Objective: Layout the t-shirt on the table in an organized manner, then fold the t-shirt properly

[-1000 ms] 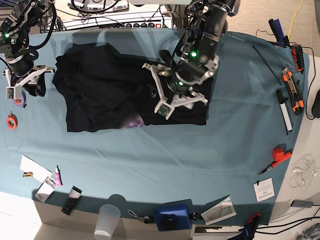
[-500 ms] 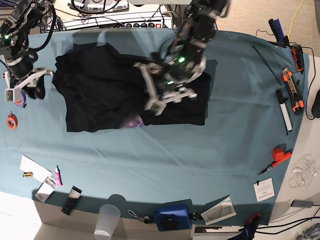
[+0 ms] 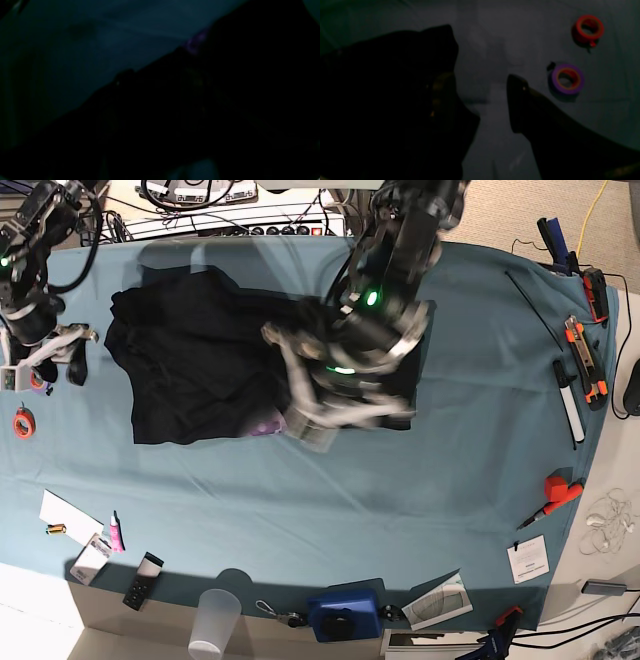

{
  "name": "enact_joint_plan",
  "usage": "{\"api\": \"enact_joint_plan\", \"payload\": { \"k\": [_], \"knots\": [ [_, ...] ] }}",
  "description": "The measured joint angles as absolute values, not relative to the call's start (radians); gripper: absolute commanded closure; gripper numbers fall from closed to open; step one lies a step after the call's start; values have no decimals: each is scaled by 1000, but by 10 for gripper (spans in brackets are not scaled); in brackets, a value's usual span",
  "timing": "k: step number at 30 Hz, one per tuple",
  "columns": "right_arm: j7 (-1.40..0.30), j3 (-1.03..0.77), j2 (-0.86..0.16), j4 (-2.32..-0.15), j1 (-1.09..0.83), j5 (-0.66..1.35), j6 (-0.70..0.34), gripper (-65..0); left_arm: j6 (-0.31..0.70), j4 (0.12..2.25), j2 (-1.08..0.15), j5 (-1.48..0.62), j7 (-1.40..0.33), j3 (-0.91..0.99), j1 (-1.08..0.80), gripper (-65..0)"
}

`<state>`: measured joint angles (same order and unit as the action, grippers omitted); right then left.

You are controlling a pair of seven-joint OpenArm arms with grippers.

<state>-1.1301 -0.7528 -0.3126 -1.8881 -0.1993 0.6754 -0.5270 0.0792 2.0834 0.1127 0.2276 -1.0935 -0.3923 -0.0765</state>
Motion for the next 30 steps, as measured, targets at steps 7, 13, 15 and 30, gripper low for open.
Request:
{"api": "enact_joint_plan", "payload": {
  "k": [7,13,15,30],
  "knots": [
    [-1330,-755,-312,-1643,-76,784,-576,-322,61,2082,19,258,-1109,-392,-136,-287],
    [-1376,-709,-312,-1485,16,840,-606,-322,52,2082,19,257,-1118,-392,-135,-287],
    [-1380,-673,-312,-1475,17,828,-606,-322,52,2082,19,258,-1114,-392,-135,-287],
    [-1330,-521,-307,-1474,5,736,-542,-322,52,2082,19,258,-1092,-392,-135,-287]
  ]
}}
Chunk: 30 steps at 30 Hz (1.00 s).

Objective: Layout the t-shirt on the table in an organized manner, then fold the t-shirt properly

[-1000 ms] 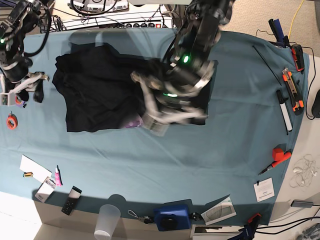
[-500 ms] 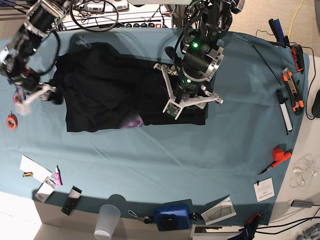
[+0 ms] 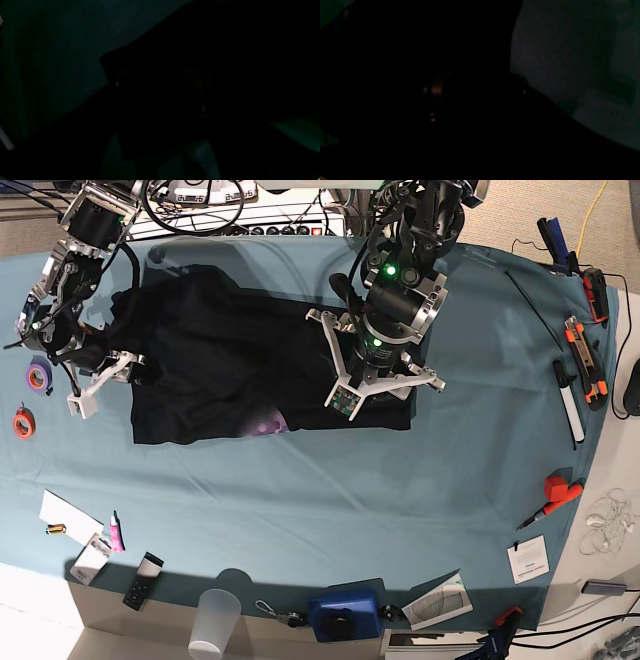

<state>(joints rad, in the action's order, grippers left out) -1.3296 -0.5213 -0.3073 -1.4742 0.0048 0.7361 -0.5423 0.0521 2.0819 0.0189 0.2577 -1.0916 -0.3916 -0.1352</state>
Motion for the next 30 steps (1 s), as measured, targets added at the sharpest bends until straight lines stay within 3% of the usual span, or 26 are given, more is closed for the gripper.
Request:
{"api": "enact_joint_plan", "payload": {
  "k": [11,22,24,28,30],
  "knots": [
    [-1345,-523,-311,-1430,-74,1001,-607,-322,52,2082,19,257,-1091,-392,-135,-287],
    [-1322,-439,-313,-1394,-72,1068,-630,-319,52,2082,19,206,-1091,-392,-135,-287],
    [-1307,-391,-313,-1394,-72,1069,-670,-238,52,2082,19,194,-1090,-392,-135,-287],
    [-1304,-344,-312,-1393,-71,1039,-697,-14,52,2082,19,193,-1090,-392,-135,-287],
    [-1301,-344,-313,-1393,-63,1009,-698,0,52,2082,19,193,-1090,-392,-135,-287]
  ]
}}
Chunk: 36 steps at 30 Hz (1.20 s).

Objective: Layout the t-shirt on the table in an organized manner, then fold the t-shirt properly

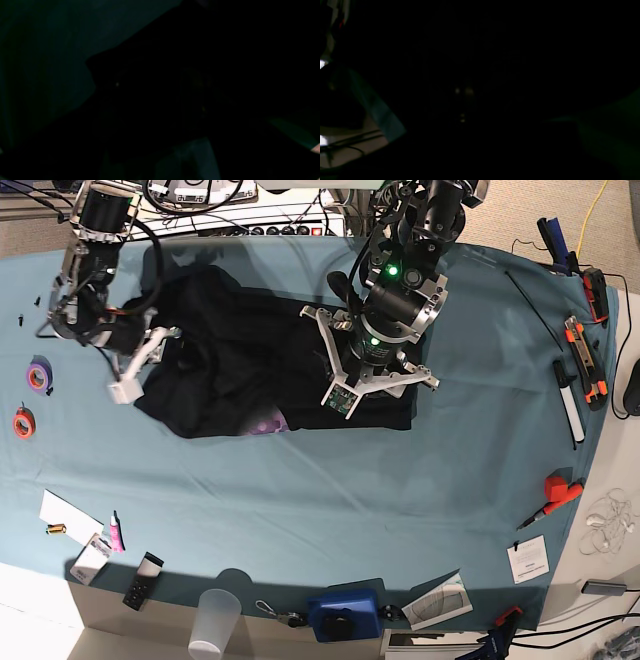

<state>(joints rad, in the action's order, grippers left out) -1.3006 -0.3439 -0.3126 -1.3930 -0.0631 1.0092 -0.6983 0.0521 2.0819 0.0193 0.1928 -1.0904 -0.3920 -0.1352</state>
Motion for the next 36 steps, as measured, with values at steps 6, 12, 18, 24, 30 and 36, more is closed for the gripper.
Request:
{"api": "enact_joint_plan", "payload": {
  "k": [6,12,18,24,30,36],
  "knots": [
    [-1251,-450,-301,-1389,-11,857,-703,0,52,2082,19,190,-1091,-392,-135,-287],
    [-1193,-635,-333,-1386,74,635,-698,0,52,2082,19,190,-1091,-392,-135,-287],
    [-1196,-656,-418,-1406,83,531,-688,0,31,2082,19,278,-1126,-393,-136,-286],
    [-1201,-646,-420,-1604,83,471,-624,0,-75,2082,9,392,-1137,-319,-136,-175],
    [-1200,-505,-363,-1730,83,382,-542,0,-78,2082,8,304,-1145,-144,-136,-176],
    [-1157,-241,-333,-1742,78,211,-423,0,-49,2082,8,196,-1145,-23,-136,-176]
  ]
}}
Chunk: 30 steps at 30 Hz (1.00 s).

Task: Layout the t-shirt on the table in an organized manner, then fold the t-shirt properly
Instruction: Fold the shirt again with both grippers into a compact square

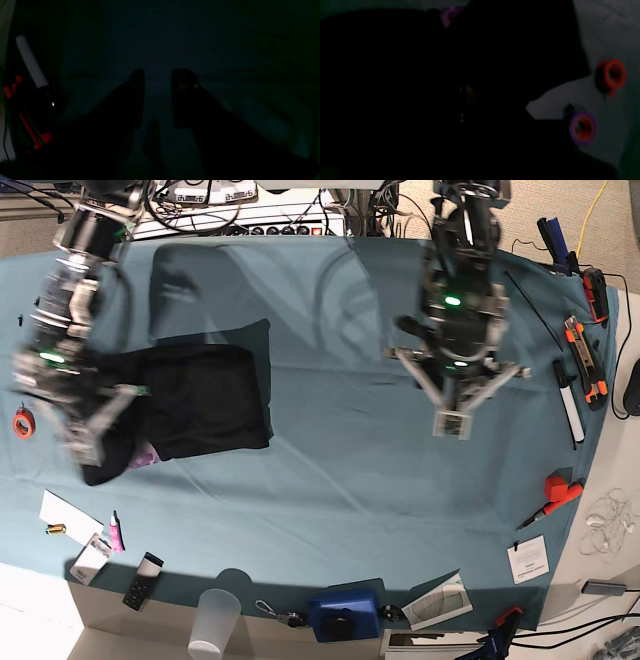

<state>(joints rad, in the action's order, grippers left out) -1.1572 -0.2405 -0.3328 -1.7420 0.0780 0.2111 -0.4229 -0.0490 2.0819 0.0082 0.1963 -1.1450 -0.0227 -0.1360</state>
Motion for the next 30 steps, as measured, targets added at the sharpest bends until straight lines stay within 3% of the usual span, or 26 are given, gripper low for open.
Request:
{"api": "enact_joint_plan", "payload": {
  "k": [6,13,16,18,24,30],
  "knots": [
    [-1152,-31,-336,-1892,80,66,-315,0,-49,2082,8,145,-1145,35,-136,-176],
    [-1177,200,-341,-1876,76,-1,-314,0,-43,2082,11,107,-1145,34,-136,-176],
    [-1176,265,-341,-1830,74,0,-314,-130,-9,2082,11,87,-1145,34,-136,-176],
    [-1172,289,-344,-1823,74,-2,-314,-180,-5,2082,11,70,-1145,34,-136,-176],
    [-1233,303,-335,-1896,78,4,-309,-181,-5,2082,11,65,-1143,34,-136,-176],
    [-1056,303,-334,-2003,83,130,-338,-181,-5,2082,11,65,-1118,34,-136,-176]
  ]
}}
